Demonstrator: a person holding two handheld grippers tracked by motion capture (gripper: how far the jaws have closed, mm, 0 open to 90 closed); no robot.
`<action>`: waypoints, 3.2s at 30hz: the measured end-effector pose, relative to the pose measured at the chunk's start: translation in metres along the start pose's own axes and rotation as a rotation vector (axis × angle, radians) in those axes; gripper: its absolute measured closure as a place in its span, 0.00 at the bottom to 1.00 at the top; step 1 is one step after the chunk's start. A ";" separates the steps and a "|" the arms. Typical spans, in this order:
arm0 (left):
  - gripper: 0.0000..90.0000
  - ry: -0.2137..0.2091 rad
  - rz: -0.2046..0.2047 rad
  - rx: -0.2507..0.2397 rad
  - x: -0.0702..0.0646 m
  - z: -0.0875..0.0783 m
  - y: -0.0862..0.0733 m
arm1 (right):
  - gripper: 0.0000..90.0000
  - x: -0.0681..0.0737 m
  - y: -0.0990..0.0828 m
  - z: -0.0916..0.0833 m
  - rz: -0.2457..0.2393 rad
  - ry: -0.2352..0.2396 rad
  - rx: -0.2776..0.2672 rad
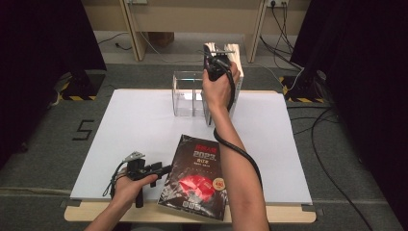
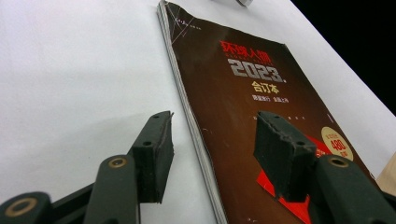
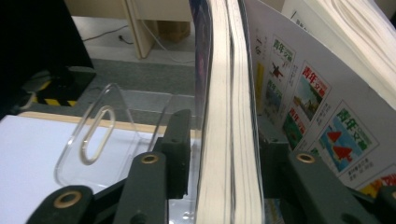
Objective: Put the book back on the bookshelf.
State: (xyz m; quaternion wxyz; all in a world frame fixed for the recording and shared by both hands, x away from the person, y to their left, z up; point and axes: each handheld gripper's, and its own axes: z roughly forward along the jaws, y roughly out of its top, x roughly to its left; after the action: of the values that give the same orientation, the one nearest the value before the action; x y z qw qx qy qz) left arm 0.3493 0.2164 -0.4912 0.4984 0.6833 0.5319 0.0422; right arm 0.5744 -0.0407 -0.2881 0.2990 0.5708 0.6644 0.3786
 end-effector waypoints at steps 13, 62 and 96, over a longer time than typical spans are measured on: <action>0.51 -0.002 0.012 0.005 -0.004 0.001 -0.001 | 0.68 -0.009 -0.009 -0.022 0.020 0.033 -0.007; 0.51 0.003 0.016 0.025 -0.004 0.005 -0.006 | 0.64 -0.020 -0.056 -0.056 0.029 0.130 0.024; 0.52 0.031 0.027 0.057 -0.001 0.009 -0.008 | 0.63 -0.073 -0.132 -0.082 0.083 0.128 0.155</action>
State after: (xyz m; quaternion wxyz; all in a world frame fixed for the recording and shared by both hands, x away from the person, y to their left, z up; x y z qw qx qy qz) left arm 0.3483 0.2094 -0.5008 0.4697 0.7037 0.5312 0.0445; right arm 0.4486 -0.1341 -0.3577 0.1949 0.5939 0.6853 0.3737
